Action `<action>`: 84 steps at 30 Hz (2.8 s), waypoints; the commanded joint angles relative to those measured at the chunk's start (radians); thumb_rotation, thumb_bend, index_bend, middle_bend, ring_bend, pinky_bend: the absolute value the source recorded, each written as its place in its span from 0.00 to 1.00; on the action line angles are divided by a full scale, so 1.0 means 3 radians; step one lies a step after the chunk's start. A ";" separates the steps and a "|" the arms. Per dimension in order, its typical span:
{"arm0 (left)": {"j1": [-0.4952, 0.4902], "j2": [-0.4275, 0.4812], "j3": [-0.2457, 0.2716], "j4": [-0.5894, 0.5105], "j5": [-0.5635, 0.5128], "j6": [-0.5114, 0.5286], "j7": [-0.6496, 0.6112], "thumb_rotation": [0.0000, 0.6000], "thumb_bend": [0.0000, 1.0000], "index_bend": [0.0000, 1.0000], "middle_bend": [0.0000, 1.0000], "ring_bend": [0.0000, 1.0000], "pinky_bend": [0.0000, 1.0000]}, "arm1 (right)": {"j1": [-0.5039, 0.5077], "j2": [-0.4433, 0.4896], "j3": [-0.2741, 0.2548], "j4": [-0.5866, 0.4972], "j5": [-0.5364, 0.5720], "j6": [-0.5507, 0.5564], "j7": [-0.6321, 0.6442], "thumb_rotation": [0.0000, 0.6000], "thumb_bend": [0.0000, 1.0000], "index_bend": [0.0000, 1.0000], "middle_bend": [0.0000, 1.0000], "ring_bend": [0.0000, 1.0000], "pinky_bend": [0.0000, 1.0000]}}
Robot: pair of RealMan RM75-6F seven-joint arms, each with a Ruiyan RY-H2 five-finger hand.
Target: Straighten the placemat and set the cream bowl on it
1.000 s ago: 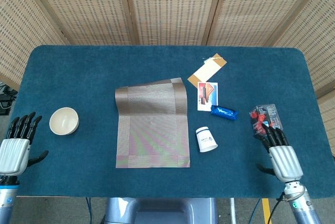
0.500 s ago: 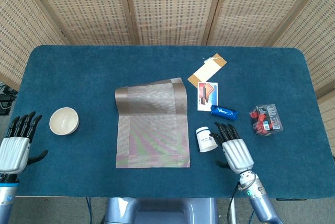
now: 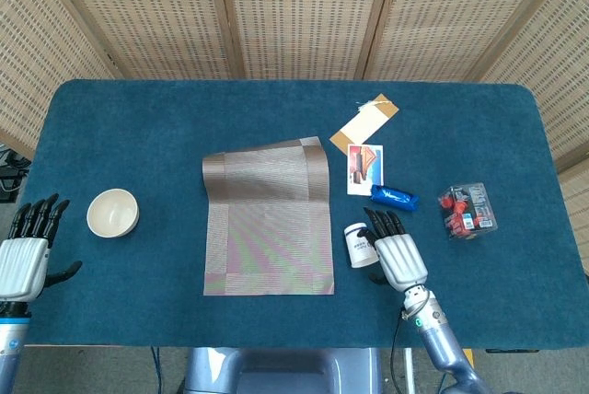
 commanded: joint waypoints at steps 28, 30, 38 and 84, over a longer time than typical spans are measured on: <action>-0.0008 -0.0024 -0.0107 0.0084 -0.0062 -0.0183 -0.0134 1.00 0.13 0.06 0.00 0.00 0.00 | 0.0329 -0.0321 0.0177 0.0611 0.0299 -0.0136 0.0223 1.00 0.38 0.56 0.04 0.00 0.00; -0.0011 -0.0030 -0.0116 0.0096 -0.0078 -0.0202 -0.0144 1.00 0.13 0.06 0.00 0.00 0.00 | 0.0363 -0.0283 0.0237 0.0591 0.0299 -0.0095 0.0173 1.00 0.38 0.57 0.04 0.00 0.00; -0.0018 -0.0048 -0.0138 0.0130 -0.0102 -0.0249 -0.0150 1.00 0.13 0.07 0.00 0.00 0.00 | 0.0415 -0.0080 0.0374 0.0429 0.0467 -0.0028 -0.0011 1.00 0.37 0.59 0.05 0.00 0.00; -0.0013 -0.0083 -0.0153 0.0151 -0.0070 -0.0291 -0.0152 1.00 0.13 0.07 0.00 0.00 0.00 | 0.0474 -0.0151 0.0218 0.0676 0.0630 -0.0043 0.0284 1.00 0.64 0.68 0.09 0.00 0.00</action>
